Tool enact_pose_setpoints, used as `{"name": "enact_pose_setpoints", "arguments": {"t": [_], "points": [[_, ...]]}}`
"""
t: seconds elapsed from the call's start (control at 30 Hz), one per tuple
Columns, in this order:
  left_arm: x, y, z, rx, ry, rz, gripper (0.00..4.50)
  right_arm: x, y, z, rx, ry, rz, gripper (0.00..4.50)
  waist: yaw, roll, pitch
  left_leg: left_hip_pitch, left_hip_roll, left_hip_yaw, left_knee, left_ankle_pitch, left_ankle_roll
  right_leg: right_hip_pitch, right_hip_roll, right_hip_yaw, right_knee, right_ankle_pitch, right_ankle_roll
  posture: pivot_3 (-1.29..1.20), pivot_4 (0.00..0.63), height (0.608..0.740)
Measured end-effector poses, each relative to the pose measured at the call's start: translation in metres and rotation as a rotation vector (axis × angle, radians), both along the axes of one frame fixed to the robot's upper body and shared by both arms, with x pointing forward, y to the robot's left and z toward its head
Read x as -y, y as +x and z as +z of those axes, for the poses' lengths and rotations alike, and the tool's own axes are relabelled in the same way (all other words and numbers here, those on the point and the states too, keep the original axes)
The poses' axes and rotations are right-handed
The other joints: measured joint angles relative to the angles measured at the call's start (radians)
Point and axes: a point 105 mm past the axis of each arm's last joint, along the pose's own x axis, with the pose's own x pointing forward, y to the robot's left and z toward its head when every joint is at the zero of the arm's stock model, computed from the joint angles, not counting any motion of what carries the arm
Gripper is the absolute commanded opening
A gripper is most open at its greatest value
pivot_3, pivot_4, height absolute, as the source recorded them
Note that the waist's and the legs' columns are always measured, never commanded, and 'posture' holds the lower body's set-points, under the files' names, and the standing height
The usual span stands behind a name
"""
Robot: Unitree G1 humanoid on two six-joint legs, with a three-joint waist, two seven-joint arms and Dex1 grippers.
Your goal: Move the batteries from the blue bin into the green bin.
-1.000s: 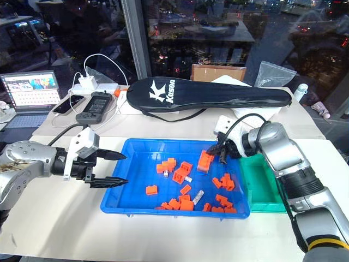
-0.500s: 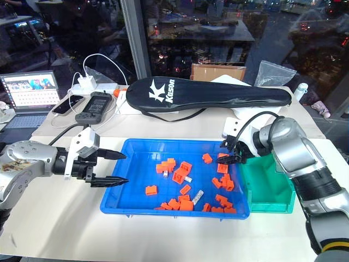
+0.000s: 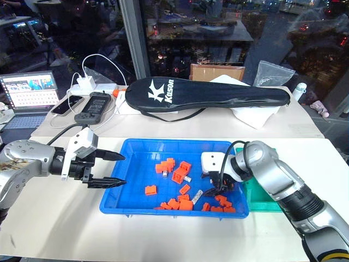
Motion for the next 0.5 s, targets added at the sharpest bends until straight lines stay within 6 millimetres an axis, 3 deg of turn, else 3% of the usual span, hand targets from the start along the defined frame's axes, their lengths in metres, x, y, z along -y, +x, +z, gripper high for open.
{"name": "enact_pose_setpoints", "arguments": {"t": [0.07,0.17,0.4,0.5], "points": [[0.0,0.001,0.0,0.004,0.001,0.006,4.5,-0.006,-0.004,-0.007,-0.006,-0.006,0.033,3.26,0.001,0.0,0.0,0.0,0.0,0.0,0.0,0.0,0.0,0.0,0.0,0.0,0.0,0.0,0.0,0.0,0.15,0.696],[-0.001,0.0,-0.001,-0.001,0.002,0.009,4.5,-0.007,-0.005,-0.012,0.001,-0.022,0.046,2.58,0.006,0.0,0.0,0.0,0.0,0.0,0.001,0.0,0.0,0.001,0.0,0.0,0.0,0.0,0.0,0.0,0.15,0.696],[0.0,0.001,0.0,0.0,0.001,0.007,4.5,0.0,-0.007,-0.013,0.001,-0.044,0.055,0.23,0.008,0.0,0.0,0.0,0.0,0.0,0.001,0.0,0.0,0.001,0.0,0.0,0.0,0.0,0.0,0.0,0.15,0.696],[0.002,0.002,0.003,0.015,0.001,-0.002,4.5,0.006,-0.004,-0.01,0.015,-0.054,0.035,0.23,0.011,0.0,0.0,0.0,0.0,0.0,0.001,0.0,0.0,0.001,0.0,0.0,0.0,0.0,0.0,0.0,0.15,0.696]]}}
